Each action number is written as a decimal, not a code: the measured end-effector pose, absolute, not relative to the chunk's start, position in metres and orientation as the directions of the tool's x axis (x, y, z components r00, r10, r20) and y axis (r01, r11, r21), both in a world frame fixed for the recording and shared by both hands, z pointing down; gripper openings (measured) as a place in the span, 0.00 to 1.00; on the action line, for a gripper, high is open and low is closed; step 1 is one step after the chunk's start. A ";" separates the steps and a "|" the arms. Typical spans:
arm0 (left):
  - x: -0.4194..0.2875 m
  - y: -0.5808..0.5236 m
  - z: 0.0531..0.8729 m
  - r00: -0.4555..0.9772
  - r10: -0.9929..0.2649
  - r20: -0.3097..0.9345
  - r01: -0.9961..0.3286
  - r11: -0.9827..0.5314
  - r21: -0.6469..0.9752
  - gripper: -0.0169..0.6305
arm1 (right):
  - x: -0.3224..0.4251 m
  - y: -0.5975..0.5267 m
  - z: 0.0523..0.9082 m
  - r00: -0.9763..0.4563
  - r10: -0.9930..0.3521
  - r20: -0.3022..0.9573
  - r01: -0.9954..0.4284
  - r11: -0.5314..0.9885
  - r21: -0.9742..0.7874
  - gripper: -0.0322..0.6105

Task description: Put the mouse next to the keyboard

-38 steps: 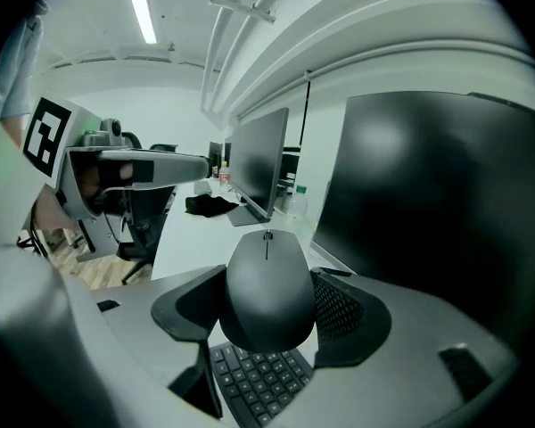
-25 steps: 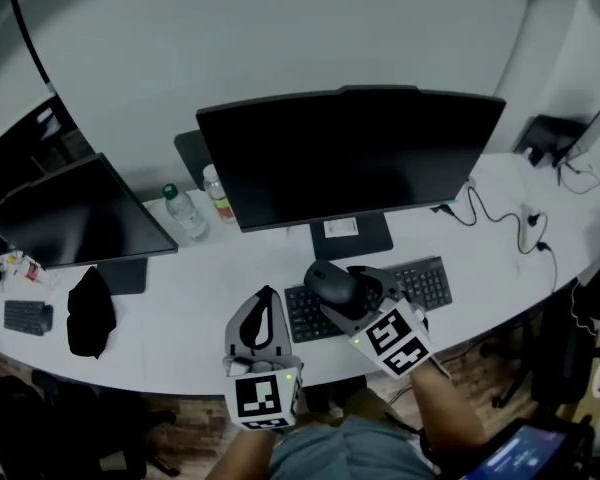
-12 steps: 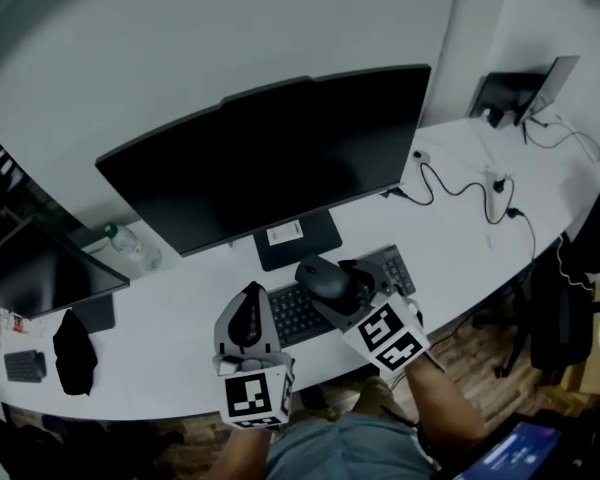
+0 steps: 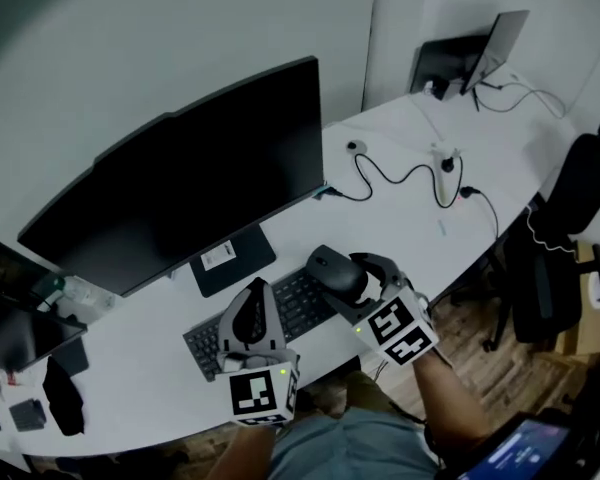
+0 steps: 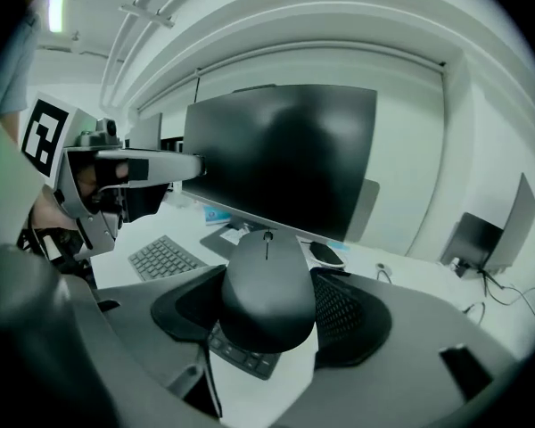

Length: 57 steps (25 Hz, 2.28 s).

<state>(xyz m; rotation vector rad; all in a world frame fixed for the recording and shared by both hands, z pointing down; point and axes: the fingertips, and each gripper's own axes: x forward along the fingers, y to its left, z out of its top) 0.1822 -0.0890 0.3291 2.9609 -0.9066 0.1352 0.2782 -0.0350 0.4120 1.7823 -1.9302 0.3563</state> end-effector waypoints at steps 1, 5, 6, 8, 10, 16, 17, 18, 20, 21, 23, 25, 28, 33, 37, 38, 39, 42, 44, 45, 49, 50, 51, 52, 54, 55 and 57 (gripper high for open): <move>0.196 -0.085 0.330 0.837 -0.539 0.095 -0.543 -0.839 0.016 0.03 | 0.292 -0.028 0.413 -0.011 -0.857 0.516 -0.987 0.093 0.133 0.52; 0.242 -0.068 0.336 0.872 -0.477 0.107 -0.483 -0.875 0.032 0.03 | 0.341 -0.001 0.416 0.065 -0.848 0.526 -0.991 0.005 0.131 0.52; 0.250 -0.065 0.339 0.879 -0.464 0.114 -0.470 -0.882 0.036 0.03 | 0.351 0.005 0.419 0.081 -0.844 0.530 -0.992 -0.015 0.128 0.52; 0.264 -0.061 0.344 0.887 -0.445 0.126 -0.453 -0.890 0.043 0.03 | 0.365 0.013 0.424 0.100 -0.835 0.540 -0.992 -0.039 0.122 0.52; 0.272 -0.061 0.347 0.888 -0.441 0.133 -0.450 -0.892 0.045 0.03 | 0.373 0.015 0.430 0.102 -0.831 0.547 -0.992 -0.045 0.116 0.52; 0.282 -0.068 0.359 0.880 -0.449 0.157 -0.461 -0.886 0.048 0.03 | 0.381 0.004 0.450 0.074 -0.817 0.572 -0.995 -0.022 0.096 0.52; 0.282 -0.070 0.361 0.877 -0.452 0.161 -0.465 -0.884 0.049 0.03 | 0.381 0.001 0.454 0.070 -0.813 0.577 -0.995 -0.018 0.095 0.52; 0.283 -0.073 0.363 0.875 -0.456 0.166 -0.469 -0.882 0.050 0.03 | 0.382 -0.002 0.457 0.065 -0.810 0.583 -0.996 -0.013 0.092 0.52; 0.283 -0.079 0.368 0.869 -0.463 0.177 -0.478 -0.877 0.053 0.03 | 0.383 -0.008 0.465 0.054 -0.803 0.594 -0.997 -0.005 0.083 0.52; 0.283 -0.082 0.371 0.866 -0.466 0.184 -0.482 -0.874 0.054 0.03 | 0.384 -0.010 0.469 0.048 -0.799 0.599 -0.997 -0.002 0.076 0.52; 0.283 -0.087 0.377 0.859 -0.471 0.202 -0.491 -0.869 0.058 0.03 | 0.384 -0.015 0.479 0.037 -0.791 0.610 -0.998 0.002 0.063 0.52; 0.284 -0.091 0.383 0.853 -0.474 0.220 -0.497 -0.866 0.061 0.03 | 0.385 -0.018 0.489 0.028 -0.780 0.625 -0.999 0.008 0.054 0.52; 0.287 -0.097 0.394 0.845 -0.474 0.247 -0.502 -0.863 0.063 0.03 | 0.387 -0.023 0.505 0.012 -0.765 0.644 -0.999 0.013 0.035 0.52; 0.291 -0.101 0.413 0.833 -0.471 0.289 -0.509 -0.858 0.069 0.03 | 0.389 -0.027 0.529 -0.009 -0.744 0.668 -1.000 0.015 0.003 0.52; 0.291 -0.104 0.426 0.822 -0.471 0.320 -0.518 -0.852 0.076 0.03 | 0.391 -0.030 0.544 -0.010 -0.727 0.686 -1.000 0.013 -0.002 0.52; 0.291 -0.105 0.429 0.820 -0.471 0.326 -0.520 -0.851 0.077 0.03 | 0.392 -0.031 0.548 -0.009 -0.723 0.691 -1.000 0.012 -0.001 0.52; 0.291 -0.106 0.432 0.817 -0.472 0.332 -0.522 -0.849 0.079 0.03 | 0.393 -0.032 0.552 -0.009 -0.719 0.695 -1.000 0.010 -0.002 0.52; 0.291 -0.108 0.440 0.810 -0.471 0.350 -0.528 -0.845 0.085 0.03 | 0.394 -0.032 0.562 -0.013 -0.707 0.707 -1.000 0.008 -0.010 0.52; 0.291 -0.108 0.444 0.806 -0.470 0.360 -0.530 -0.843 0.087 0.03 | 0.394 -0.031 0.567 -0.015 -0.699 0.715 -1.000 0.007 -0.014 0.52; 0.291 -0.108 0.445 0.805 -0.469 0.363 -0.530 -0.843 0.088 0.03 | 0.394 -0.030 0.570 -0.016 -0.695 0.718 -1.000 0.006 -0.016 0.52; 0.290 -0.110 0.451 0.801 -0.469 0.372 -0.532 -0.843 0.083 0.03 | 0.394 -0.028 0.579 -0.017 -0.683 0.731 -1.000 0.007 -0.017 0.52; 0.289 -0.111 0.452 0.800 -0.469 0.373 -0.530 -0.845 0.074 0.03 | 0.394 -0.028 0.581 -0.018 -0.682 0.731 -1.000 0.006 -0.018 0.52; 0.289 -0.111 0.452 0.800 -0.469 0.373 -0.529 -0.846 0.070 0.03 | 0.393 -0.028 0.581 -0.018 -0.683 0.730 -1.000 0.006 -0.019 0.52; 0.289 -0.111 0.452 0.800 -0.470 0.372 -0.529 -0.845 0.070 0.03 | 0.393 -0.028 0.582 -0.019 -0.684 0.729 -1.000 0.007 -0.020 0.52; 0.288 -0.111 0.451 0.800 -0.472 0.371 -0.530 -0.845 0.067 0.03 | 0.393 -0.028 0.583 -0.024 -0.685 0.729 -1.000 0.009 -0.025 0.52; 0.288 -0.111 0.450 0.801 -0.471 0.369 -0.528 -0.847 0.065 0.03 | 0.393 -0.028 0.583 -0.028 -0.683 0.730 -1.000 0.010 -0.029 0.53; 0.289 -0.110 0.443 0.809 -0.468 0.355 -0.522 -0.850 0.069 0.03 | 0.393 -0.027 0.580 -0.035 -0.679 0.733 -0.999 0.015 -0.034 0.60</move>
